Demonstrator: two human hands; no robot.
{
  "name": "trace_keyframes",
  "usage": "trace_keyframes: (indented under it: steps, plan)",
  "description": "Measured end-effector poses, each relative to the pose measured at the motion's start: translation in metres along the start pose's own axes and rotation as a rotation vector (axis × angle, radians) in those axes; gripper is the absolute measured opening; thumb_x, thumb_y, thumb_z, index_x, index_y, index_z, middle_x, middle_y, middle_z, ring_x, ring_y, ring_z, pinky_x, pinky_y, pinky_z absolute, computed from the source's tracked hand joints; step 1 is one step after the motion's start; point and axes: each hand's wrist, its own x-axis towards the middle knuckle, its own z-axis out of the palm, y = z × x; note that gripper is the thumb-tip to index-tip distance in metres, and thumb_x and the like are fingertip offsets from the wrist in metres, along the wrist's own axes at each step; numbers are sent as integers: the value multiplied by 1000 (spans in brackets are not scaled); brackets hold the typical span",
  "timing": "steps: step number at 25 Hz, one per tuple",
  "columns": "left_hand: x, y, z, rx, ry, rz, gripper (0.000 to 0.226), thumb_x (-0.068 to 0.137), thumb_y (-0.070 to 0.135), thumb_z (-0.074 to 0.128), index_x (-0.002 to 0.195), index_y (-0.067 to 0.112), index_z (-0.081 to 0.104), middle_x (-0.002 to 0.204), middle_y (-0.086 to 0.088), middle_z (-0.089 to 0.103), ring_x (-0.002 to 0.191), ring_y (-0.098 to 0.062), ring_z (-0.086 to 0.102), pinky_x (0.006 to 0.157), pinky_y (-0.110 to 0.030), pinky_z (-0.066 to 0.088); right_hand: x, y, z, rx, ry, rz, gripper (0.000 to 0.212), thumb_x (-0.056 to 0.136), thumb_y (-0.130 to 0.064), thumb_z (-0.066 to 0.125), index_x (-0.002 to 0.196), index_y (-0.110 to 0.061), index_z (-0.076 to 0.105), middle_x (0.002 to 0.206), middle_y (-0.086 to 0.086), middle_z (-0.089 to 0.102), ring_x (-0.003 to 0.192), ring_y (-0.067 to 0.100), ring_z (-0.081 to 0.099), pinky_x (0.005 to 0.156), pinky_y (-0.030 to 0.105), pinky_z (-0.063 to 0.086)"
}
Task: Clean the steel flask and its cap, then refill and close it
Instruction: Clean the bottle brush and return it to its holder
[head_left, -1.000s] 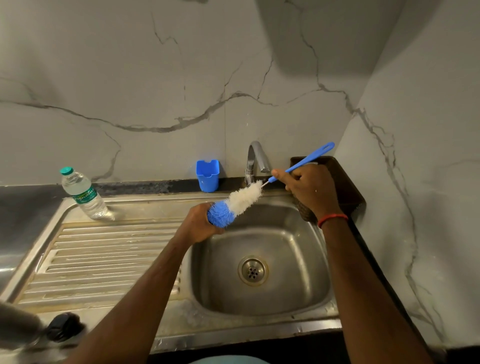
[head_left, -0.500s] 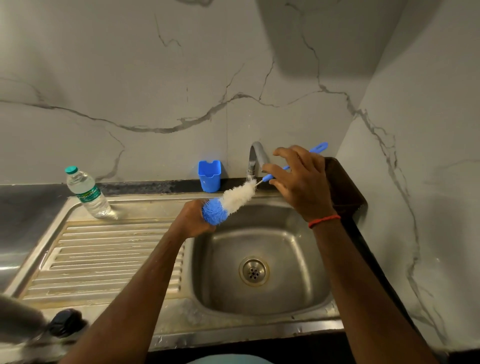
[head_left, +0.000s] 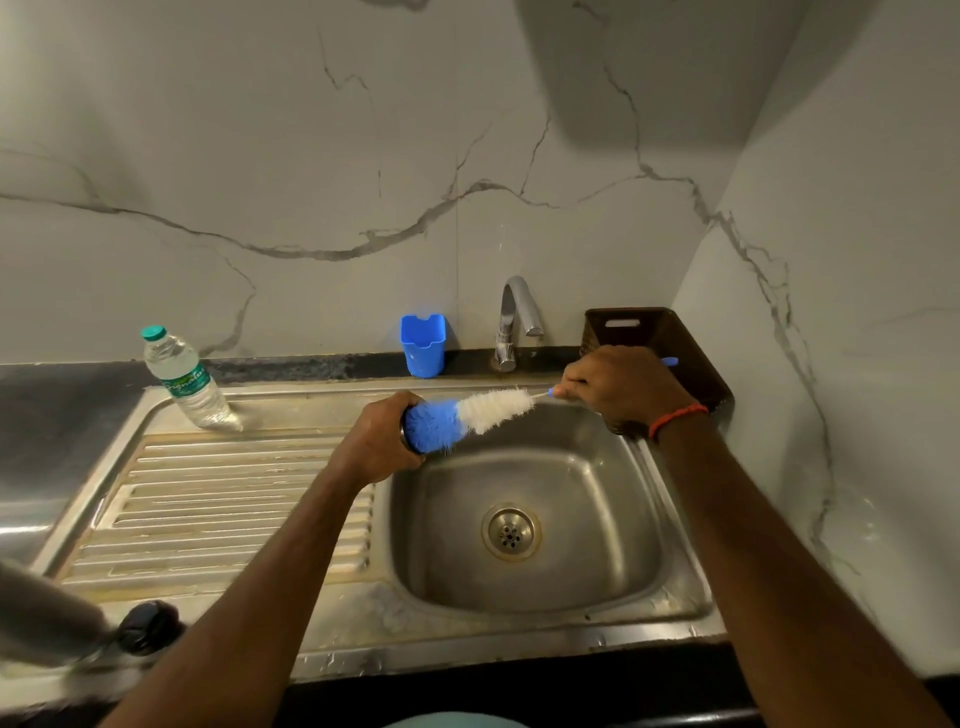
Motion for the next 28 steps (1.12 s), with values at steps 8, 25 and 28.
trace_keyframes:
  steps: [8, 25, 28]
  plan:
    - [-5, 5, -11, -88, -225, -10, 56, 69, 8, 89, 111, 24, 56, 99, 10, 62, 89, -4, 60, 76, -16, 50, -1, -11, -1, -48, 556, -217, 18, 89, -29, 63, 82, -22, 77, 69, -4, 66, 72, 19, 55, 77, 38, 37]
    - [4, 8, -10, -86, -169, 133, 83, 66, 10, 92, 139, 17, 52, 120, 5, 61, 106, -10, 58, 100, -34, 50, -28, -2, -15, 75, 96, 11, 24, 92, -43, 66, 93, -23, 78, 69, -13, 62, 69, 7, 55, 78, 35, 50]
    - [3, 18, -5, -121, -227, 143, 80, 68, 9, 91, 134, 25, 48, 110, 16, 58, 98, 0, 57, 90, -20, 45, -26, 5, -15, -23, 443, -98, 15, 87, -34, 69, 84, -23, 79, 68, -8, 64, 71, 13, 53, 77, 35, 39]
